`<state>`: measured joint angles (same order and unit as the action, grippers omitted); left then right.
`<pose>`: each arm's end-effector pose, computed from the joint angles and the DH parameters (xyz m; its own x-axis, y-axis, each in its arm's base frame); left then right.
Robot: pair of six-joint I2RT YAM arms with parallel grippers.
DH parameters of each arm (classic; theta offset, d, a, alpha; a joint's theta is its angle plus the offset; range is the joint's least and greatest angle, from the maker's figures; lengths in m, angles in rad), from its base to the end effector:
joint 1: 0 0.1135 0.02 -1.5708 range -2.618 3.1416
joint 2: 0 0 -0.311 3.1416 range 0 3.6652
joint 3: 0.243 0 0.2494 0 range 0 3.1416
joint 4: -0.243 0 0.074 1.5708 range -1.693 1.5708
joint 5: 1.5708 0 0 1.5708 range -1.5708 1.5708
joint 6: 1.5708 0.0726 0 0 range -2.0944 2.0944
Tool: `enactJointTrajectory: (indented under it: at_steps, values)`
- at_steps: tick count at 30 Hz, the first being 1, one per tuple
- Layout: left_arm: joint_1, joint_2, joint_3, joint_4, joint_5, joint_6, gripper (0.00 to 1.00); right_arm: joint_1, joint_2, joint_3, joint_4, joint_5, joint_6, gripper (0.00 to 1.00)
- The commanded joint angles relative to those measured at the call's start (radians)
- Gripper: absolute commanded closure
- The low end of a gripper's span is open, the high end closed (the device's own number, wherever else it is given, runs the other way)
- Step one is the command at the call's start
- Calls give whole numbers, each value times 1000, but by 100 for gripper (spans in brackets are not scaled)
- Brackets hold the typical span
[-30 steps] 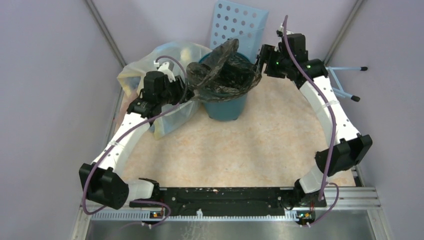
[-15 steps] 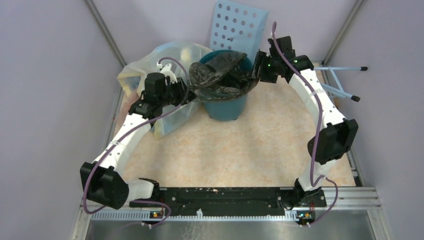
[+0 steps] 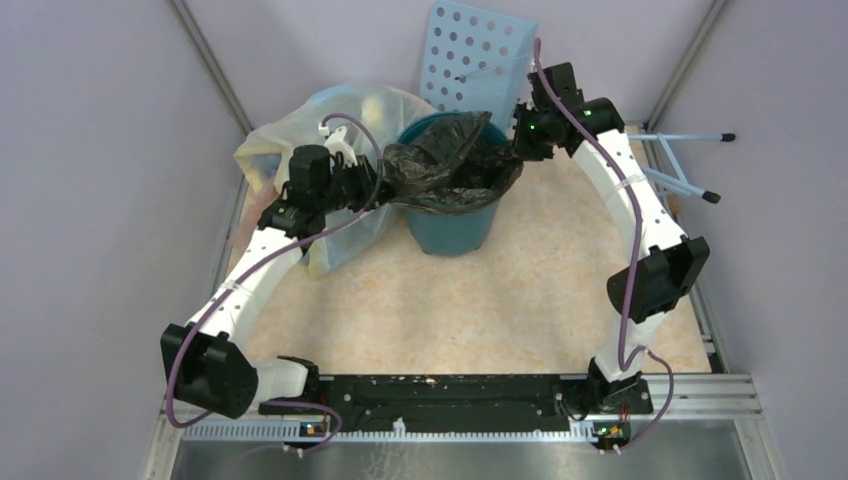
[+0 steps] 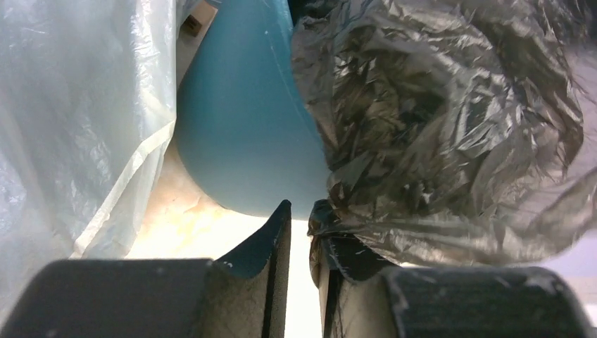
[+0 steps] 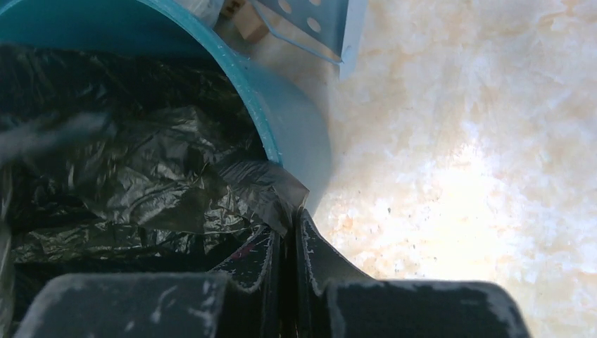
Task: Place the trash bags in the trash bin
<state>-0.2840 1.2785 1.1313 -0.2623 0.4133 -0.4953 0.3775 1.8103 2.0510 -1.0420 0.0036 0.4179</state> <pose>0.2870 -0.1142 0.3792 -0.6263 -0.2706 -0.7311 0.3553 0.7357 -0.5767 0.3873 0.1533 0.4263 -0.7589 0.1357 -0.6370 -0.0638 0.9579 0.2800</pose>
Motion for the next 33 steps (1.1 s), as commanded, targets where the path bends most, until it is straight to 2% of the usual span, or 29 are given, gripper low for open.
enactJointTrajectory:
  at_steps: [1, 5, 8, 14, 15, 16, 17, 20, 23, 26, 30, 33]
  values:
    - [4, -26, -7, 35, 44, 8, 74, 4, -88, 11, -67, 0, 14, 100]
    - [3, -61, -13, -5, 105, -16, 66, 4, -144, -25, -118, -28, 32, 100]
    - [2, -105, -16, -75, 138, -19, 45, 5, -197, -70, -145, -36, 54, 100]
    - [2, -182, -14, -250, 131, -56, 14, 10, -369, -297, -87, -53, 158, 100]
    - [2, -190, -6, -282, 117, -60, 4, 10, -398, -330, -74, -54, 173, 100]
    - [2, -197, 10, -322, 95, -61, 2, 11, -422, -356, -63, -49, 186, 100]
    - [3, -204, 31, -356, 65, -47, 1, 10, -445, -379, -55, -45, 192, 100]
    - [2, -218, 139, -438, -20, 31, 1, 10, -486, -410, -44, -33, 180, 91]
    - [-3, -209, 244, -447, -25, 123, 1, 11, -482, -398, -65, -48, 142, 71]
    - [-45, -168, 354, -479, -59, 217, 1, 11, -477, -367, -88, -46, 111, 56]
    - [-187, -135, 437, -508, -174, 314, 1, 11, -489, -353, -90, -37, 76, 39]
    - [-337, -110, 483, -505, -261, 366, 1, 10, -507, -339, -81, -31, 37, 33]
